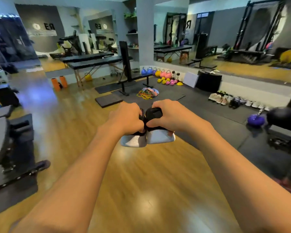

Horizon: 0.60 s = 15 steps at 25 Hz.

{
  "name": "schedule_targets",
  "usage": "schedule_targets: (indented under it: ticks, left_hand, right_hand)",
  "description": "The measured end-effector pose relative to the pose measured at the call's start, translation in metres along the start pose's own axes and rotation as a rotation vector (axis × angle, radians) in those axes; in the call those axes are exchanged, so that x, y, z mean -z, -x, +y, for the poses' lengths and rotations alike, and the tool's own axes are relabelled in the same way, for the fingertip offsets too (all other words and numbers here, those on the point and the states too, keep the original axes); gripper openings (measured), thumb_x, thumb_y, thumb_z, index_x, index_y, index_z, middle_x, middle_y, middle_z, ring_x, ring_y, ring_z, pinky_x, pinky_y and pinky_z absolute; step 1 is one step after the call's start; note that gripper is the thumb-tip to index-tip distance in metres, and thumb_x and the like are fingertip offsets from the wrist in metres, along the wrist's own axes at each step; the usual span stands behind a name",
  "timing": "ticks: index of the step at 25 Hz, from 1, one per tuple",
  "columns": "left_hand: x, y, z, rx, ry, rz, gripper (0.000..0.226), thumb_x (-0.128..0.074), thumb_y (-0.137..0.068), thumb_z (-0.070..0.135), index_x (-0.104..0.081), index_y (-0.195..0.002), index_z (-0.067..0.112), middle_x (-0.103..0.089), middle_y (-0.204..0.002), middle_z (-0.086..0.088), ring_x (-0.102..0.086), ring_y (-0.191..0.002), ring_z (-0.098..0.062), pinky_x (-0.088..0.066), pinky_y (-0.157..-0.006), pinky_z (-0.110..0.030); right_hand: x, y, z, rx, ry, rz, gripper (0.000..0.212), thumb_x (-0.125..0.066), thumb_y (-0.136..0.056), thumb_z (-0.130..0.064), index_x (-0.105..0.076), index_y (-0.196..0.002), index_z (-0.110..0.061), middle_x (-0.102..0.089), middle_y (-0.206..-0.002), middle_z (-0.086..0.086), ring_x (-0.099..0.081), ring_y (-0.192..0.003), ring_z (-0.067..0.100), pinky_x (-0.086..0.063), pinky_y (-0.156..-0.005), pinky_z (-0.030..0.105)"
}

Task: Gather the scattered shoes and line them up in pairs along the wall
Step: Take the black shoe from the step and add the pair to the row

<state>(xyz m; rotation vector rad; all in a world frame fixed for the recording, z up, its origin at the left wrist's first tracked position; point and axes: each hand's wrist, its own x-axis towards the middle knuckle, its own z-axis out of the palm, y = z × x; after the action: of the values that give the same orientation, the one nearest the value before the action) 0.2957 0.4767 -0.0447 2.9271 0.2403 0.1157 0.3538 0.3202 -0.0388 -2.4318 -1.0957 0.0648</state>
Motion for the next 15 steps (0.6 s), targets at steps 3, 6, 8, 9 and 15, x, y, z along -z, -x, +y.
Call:
schedule_targets:
  ticks: [3,6,8,9,15]
  left_hand:
    - [-0.028,-0.093,0.016,-0.125,0.028,-0.033,0.022,-0.078,-0.061,0.028,-0.057,-0.059,0.020,-0.058,-0.059,-0.006,-0.057,-0.062,-0.028,-0.039,-0.048,-0.028]
    - [-0.046,-0.178,0.031,-0.238,0.078,-0.079,0.020,-0.078,-0.061,0.029,-0.060,-0.061,0.021,-0.056,-0.060,-0.004,-0.058,-0.066,-0.030,-0.041,-0.052,-0.030]
    - [-0.052,-0.230,0.045,-0.321,0.103,-0.121,0.018,-0.078,-0.063,0.030,-0.063,-0.062,0.019,-0.058,-0.059,-0.004,-0.059,-0.065,-0.030,-0.038,-0.050,-0.028]
    - [-0.055,-0.259,0.053,-0.366,0.111,-0.140,0.017,-0.078,-0.064,0.029,-0.065,-0.064,0.018,-0.059,-0.060,-0.004,-0.060,-0.064,-0.029,-0.038,-0.050,-0.027]
    - [-0.089,-0.414,0.108,-0.553,0.152,-0.266,0.014,-0.076,-0.068,0.028,-0.064,-0.064,0.021,-0.062,-0.067,-0.005,-0.061,-0.068,-0.028,-0.048,-0.056,-0.033]
  right_hand:
    - [0.005,-0.040,0.070,-0.114,0.020,0.051,0.032,-0.074,-0.077,-0.042,-0.060,-0.094,-0.019,-0.063,-0.087,0.001,-0.059,-0.077,0.021,-0.048,-0.060,0.034]
    - [0.017,-0.079,0.124,-0.244,0.001,0.101,0.029,-0.074,-0.077,-0.041,-0.058,-0.091,-0.021,-0.060,-0.084,-0.002,-0.061,-0.070,0.018,-0.043,-0.048,0.028]
    - [0.028,-0.101,0.157,-0.318,0.006,0.125,0.029,-0.075,-0.077,-0.041,-0.058,-0.090,-0.021,-0.060,-0.082,-0.003,-0.060,-0.067,0.015,-0.040,-0.045,0.024]
    - [0.035,-0.113,0.175,-0.351,0.014,0.144,0.029,-0.075,-0.076,-0.040,-0.058,-0.090,-0.020,-0.061,-0.082,-0.001,-0.060,-0.067,0.016,-0.041,-0.045,0.025]
    - [0.070,-0.181,0.296,-0.516,0.061,0.209,0.028,-0.074,-0.077,-0.039,-0.060,-0.091,-0.019,-0.065,-0.085,0.002,-0.064,-0.071,0.021,-0.053,-0.058,0.037]
